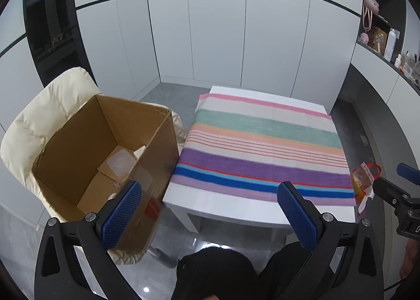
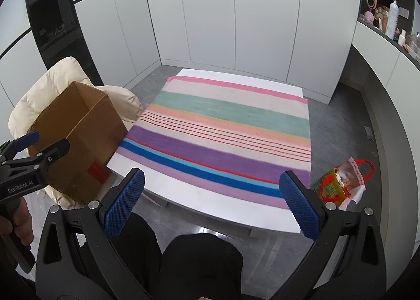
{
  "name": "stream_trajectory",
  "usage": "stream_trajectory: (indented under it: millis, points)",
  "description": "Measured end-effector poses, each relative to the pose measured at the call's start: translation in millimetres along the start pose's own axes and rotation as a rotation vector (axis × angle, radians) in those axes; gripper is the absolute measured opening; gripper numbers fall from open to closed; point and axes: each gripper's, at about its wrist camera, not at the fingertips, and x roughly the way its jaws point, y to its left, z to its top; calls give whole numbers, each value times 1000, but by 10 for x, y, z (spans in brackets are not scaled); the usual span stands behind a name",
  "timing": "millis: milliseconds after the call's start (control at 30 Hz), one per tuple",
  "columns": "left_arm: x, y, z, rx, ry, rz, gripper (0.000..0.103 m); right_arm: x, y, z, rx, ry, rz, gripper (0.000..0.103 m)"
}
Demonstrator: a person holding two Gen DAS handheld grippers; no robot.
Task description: Organize objects
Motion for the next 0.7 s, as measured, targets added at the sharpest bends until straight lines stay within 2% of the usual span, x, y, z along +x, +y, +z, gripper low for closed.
stream_trajectory:
  millis: [133, 333, 700]
  points:
    - [-22, -82, -13, 26, -18, 9, 103, 13, -29, 10, -8, -5, -16, 103]
    - [25, -79, -35, 1, 19, -11, 103, 48, -64, 4, 8, 5, -14, 103]
    - [11, -139, -51, 19, 2, 25, 103, 77, -84, 3, 16, 8, -22, 103]
